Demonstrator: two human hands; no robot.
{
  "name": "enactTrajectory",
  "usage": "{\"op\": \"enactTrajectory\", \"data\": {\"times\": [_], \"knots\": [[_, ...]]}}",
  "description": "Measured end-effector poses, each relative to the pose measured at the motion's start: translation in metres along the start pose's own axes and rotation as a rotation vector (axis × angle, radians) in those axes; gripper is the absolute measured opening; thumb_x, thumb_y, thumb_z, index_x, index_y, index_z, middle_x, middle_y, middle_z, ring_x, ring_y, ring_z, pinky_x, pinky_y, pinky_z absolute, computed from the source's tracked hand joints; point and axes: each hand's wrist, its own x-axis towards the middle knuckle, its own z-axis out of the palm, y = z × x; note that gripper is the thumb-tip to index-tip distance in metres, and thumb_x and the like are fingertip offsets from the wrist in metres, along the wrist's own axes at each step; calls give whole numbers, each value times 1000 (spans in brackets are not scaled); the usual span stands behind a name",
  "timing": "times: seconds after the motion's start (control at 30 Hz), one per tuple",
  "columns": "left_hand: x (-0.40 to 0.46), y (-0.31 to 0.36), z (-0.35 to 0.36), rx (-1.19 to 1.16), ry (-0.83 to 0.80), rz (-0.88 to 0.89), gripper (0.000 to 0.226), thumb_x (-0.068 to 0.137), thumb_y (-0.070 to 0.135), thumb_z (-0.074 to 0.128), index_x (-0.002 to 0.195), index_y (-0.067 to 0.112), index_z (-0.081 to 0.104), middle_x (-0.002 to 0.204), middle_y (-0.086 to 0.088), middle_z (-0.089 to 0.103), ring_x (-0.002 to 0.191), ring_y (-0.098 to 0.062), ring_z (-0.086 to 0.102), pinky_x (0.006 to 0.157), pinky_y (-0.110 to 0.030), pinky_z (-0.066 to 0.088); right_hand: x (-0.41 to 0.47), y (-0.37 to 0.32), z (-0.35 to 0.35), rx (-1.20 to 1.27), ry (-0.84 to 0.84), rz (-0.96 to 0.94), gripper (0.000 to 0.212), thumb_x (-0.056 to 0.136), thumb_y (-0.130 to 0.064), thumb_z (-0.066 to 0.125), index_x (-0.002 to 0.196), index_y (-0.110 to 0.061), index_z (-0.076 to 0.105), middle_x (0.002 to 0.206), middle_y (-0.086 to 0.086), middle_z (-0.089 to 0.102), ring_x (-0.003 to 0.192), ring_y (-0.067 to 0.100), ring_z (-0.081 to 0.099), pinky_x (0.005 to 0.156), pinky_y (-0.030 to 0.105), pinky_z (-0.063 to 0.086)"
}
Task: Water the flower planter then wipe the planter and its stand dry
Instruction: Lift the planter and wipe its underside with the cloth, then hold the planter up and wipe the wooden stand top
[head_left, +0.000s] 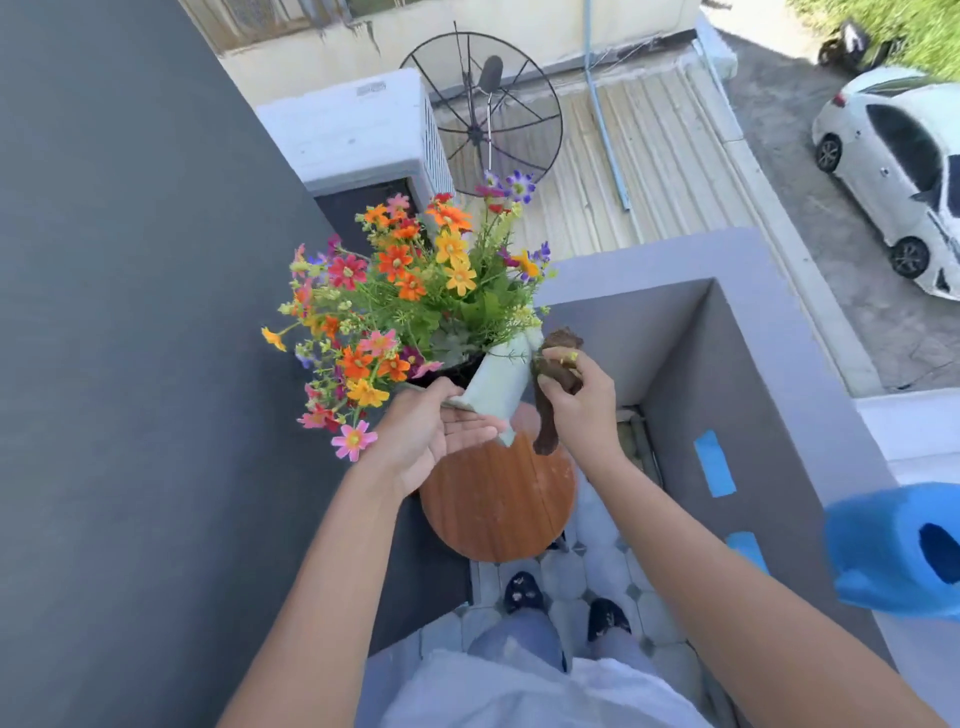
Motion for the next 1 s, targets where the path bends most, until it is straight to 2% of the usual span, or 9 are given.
{"op": "enactTrajectory", "data": {"times": [0.1,0.2,0.23,0.33,0.5,0.57,0.7,0.77,1.0], "knots": [[21,-1,-12,-20,13,-27,25,102,6,40,105,-15,53,69,-30,72,61,-29,76,60,-27,63,4,35,16,-73,-1,91,26,86,1,64,106,-14,71,106,-1,72,99,16,65,93,33,53],[39,-1,-24,-26,-2,-52,23,102,6,39,104,-13,53,70,-31,72,63,-31,76,61,-28,64,-7,64,36,-186,-40,70,29,85,4,64,107,-13,71,106,-4,69,93,-5,60,91,16,48],[44,-1,-27,-24,-5,-55,23,101,6,38,102,-13,53,70,-31,72,65,-32,76,63,-28,64,-12,72,45,-229,-78,26,31,83,6,64,107,-12,71,105,-3,69,94,-5,60,90,12,46],[61,0,-34,-33,5,-45,22,101,6,37,101,-11,52,70,-30,72,65,-32,76,65,-28,63,-31,106,76,-399,-315,-127,43,77,10,61,113,-12,70,112,2,70,106,19,60,93,29,48],[85,-4,-44,-88,44,-18,18,100,3,40,111,-8,48,86,-37,70,71,-37,76,61,-29,63,-80,178,118,-729,-840,-231,49,87,-4,59,133,-22,58,128,-1,59,116,26,51,89,40,52],[92,-9,-47,-95,53,-19,16,99,2,41,112,-7,46,94,-41,68,78,-40,76,65,-30,64,-98,202,126,-885,-934,-290,49,92,-13,58,141,-22,51,131,4,52,116,32,46,85,47,50],[104,-17,-52,-109,71,-33,9,100,-1,40,93,0,46,82,-34,72,91,-44,73,76,-34,64,-104,223,128,-1028,-863,-465,54,90,-19,63,142,-26,51,132,9,49,113,36,44,82,50,46],[107,-18,-55,-144,80,-38,17,100,-2,41,84,2,46,95,-36,71,92,-49,72,80,-37,63,-92,228,124,-1053,-796,-535,51,87,-24,67,136,-33,56,131,9,52,112,38,48,81,51,45],[111,-22,-62,-258,104,-97,12,97,-9,41,91,-1,48,112,-39,64,94,-55,70,85,-43,61,5,219,77,-1059,-478,-258,52,92,-15,57,138,-39,55,132,11,49,118,39,43,90,52,47]]}}
